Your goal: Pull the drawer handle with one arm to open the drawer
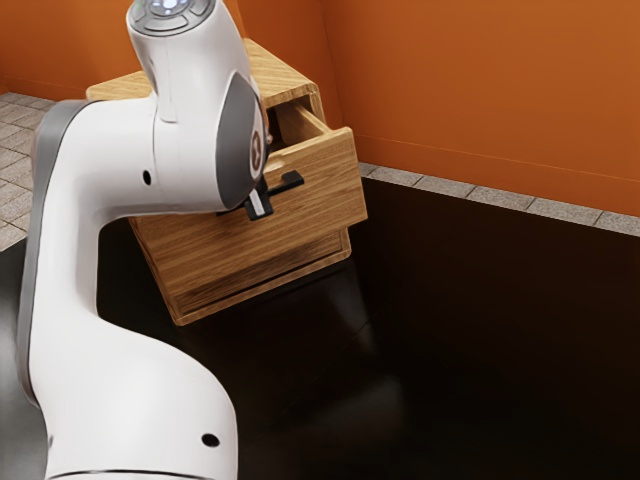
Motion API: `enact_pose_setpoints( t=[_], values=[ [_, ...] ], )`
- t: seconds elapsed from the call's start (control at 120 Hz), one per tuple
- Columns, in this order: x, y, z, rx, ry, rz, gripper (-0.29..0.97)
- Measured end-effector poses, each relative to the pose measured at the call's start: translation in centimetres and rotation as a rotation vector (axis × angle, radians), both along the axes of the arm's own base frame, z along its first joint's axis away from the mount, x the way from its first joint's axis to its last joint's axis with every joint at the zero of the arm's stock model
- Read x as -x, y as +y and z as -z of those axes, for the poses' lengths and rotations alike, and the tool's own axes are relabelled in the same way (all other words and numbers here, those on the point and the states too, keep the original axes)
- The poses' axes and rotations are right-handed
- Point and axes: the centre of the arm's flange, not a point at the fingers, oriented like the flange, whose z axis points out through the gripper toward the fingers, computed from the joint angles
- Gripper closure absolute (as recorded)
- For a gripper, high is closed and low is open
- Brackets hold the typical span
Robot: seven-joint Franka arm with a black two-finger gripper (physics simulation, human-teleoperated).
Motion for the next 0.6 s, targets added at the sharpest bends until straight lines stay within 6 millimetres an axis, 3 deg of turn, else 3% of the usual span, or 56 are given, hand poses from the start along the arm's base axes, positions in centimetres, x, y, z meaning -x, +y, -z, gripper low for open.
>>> enact_pose_setpoints(
  t=[0.6],
  values=[
    [0.6,-3.0,-0.3,-0.003,-0.007,0.003,0.6]
  ],
)
